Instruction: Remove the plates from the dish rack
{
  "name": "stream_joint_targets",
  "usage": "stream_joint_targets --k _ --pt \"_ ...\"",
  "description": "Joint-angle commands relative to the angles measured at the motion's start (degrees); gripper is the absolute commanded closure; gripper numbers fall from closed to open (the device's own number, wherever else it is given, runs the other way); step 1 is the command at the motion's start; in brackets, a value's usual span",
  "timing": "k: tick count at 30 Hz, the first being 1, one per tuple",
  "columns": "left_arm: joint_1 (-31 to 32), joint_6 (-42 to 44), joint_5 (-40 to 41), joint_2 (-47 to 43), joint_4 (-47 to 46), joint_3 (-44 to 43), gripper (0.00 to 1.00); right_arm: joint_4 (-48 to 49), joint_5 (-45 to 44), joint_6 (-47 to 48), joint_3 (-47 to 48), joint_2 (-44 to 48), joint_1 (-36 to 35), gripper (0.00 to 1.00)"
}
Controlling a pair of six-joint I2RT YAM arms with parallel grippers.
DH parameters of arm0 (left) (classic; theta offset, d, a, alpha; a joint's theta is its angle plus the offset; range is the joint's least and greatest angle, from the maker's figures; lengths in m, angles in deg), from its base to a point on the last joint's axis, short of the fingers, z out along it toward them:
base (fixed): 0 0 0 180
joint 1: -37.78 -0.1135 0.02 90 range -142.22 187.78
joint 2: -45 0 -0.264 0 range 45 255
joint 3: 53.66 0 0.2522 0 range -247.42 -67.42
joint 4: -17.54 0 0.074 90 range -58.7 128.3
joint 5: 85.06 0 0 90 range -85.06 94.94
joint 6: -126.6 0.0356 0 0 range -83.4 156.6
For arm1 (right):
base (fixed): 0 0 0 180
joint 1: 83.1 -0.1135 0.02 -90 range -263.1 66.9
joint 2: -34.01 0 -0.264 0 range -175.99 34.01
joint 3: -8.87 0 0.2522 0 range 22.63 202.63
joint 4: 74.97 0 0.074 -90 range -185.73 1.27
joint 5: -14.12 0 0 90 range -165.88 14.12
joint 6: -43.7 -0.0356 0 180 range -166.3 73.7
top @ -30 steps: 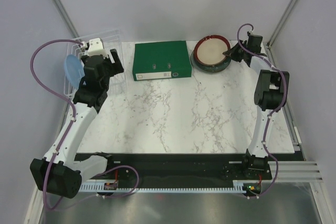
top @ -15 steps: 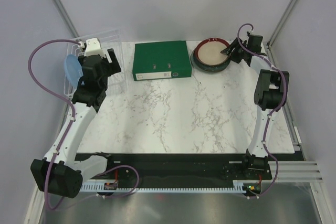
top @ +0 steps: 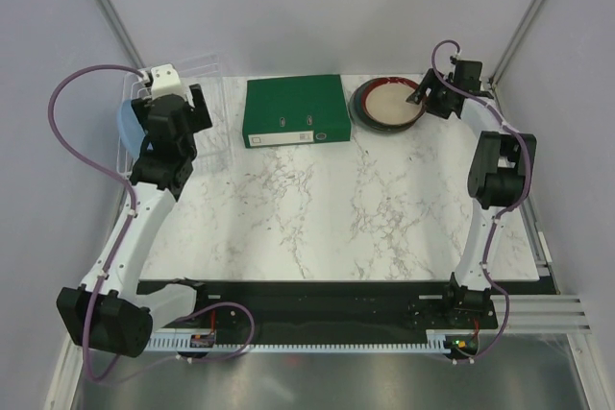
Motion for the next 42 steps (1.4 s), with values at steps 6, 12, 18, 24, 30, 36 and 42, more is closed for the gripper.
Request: stream_joint_targets --k 6,12,18,24,30,36,42 --pt "-3.92 6.75 8.91 2.09 -0.36 -4.26 0.02 -6.92 -9.27 9.18 3.08 6.39 -1.08 0.21" --pt "-10.08 8.15 11.54 4.19 -1.07 -4.87 0.01 -4.03 -8.92 8.21 -5.7 14.2 -1.6 0.21" --pt "-15.88 11.15 14.28 10.25 -5.37 -5.22 0.01 0.54 -6.37 7.51 -16.69 23.61 -3.45 0.21" --pt "-18.87 11.59 15.33 20.0 -5.73 -10.05 0.01 3.54 -3.74 7.68 -22.94 28.01 -4.33 0.21" --pt "-21.77 12.9 14.01 26.08 -6.96 -13.48 0.01 4.42 -1.27 7.68 -23.91 27.66 -4.33 0.21" --pt "-23.88 11.41 10.16 29.51 -6.87 -14.02 0.06 5.91 0.57 6.89 -24.26 27.14 -4.33 0.22" --pt "-24.06 10.1 6.99 33.9 -6.08 -14.54 0.09 5.91 1.45 6.63 -24.52 26.78 -4.33 0.22"
